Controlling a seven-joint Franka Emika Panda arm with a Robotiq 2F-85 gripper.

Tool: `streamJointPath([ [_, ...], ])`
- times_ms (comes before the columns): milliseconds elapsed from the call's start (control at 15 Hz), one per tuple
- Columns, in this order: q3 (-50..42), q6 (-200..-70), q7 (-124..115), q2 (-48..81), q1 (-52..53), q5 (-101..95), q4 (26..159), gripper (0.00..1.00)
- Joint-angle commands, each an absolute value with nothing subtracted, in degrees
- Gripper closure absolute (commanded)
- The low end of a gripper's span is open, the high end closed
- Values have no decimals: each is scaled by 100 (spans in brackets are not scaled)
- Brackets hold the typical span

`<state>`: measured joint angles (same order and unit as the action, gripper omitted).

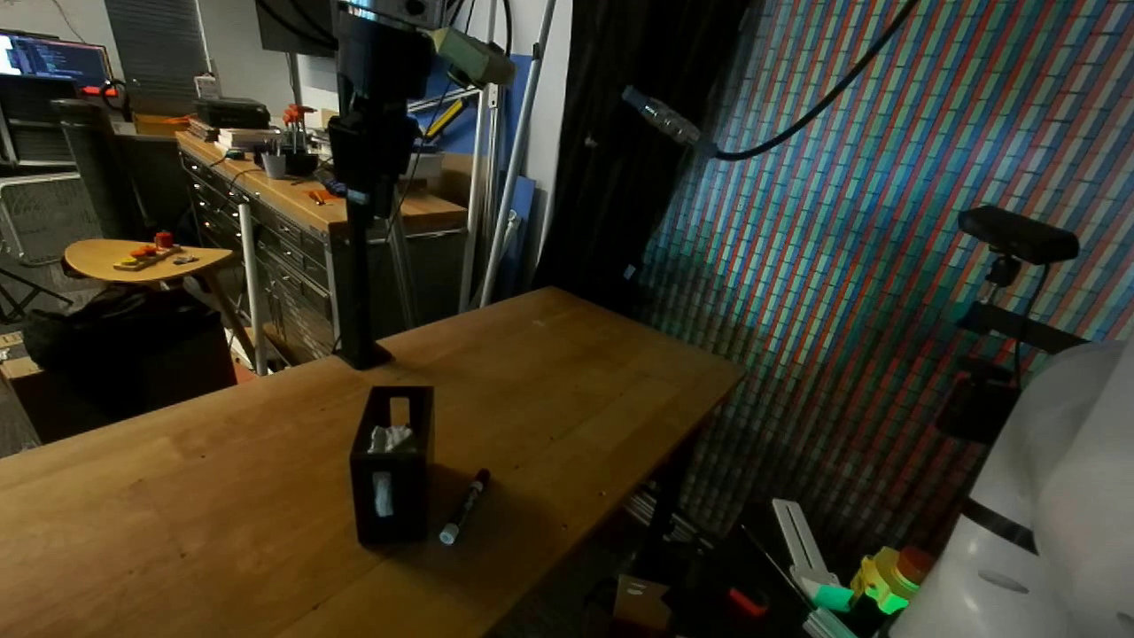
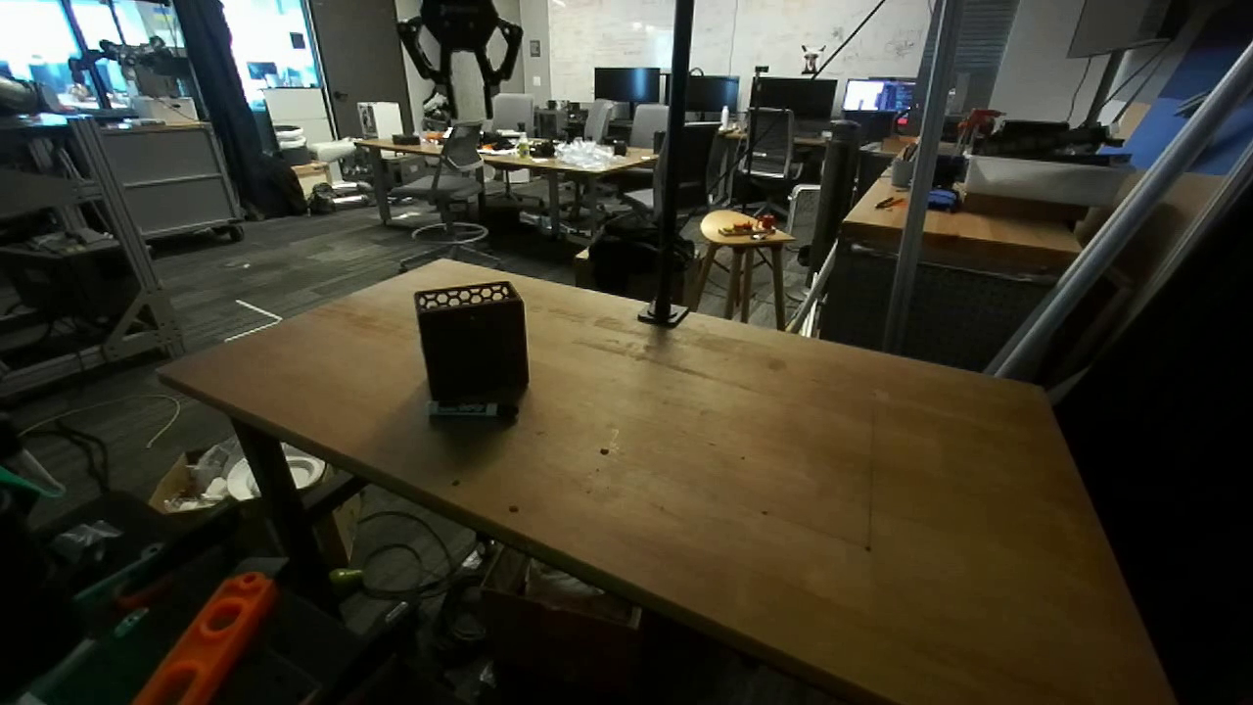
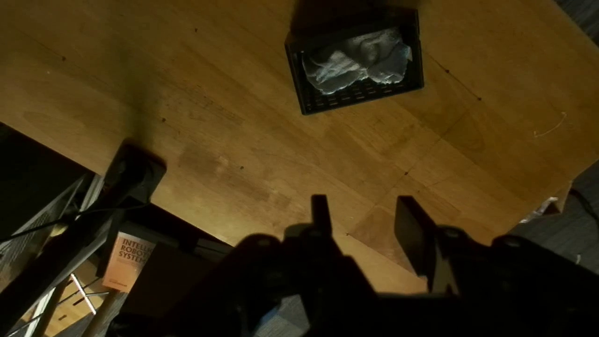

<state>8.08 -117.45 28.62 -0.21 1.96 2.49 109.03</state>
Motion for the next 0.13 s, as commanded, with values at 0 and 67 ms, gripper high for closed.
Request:
streamJointPath([
  [0,691,-11732,2854,-18,313,246,10891,57],
  [67,691,-11732,2851,-18,313,246,10891,57],
])
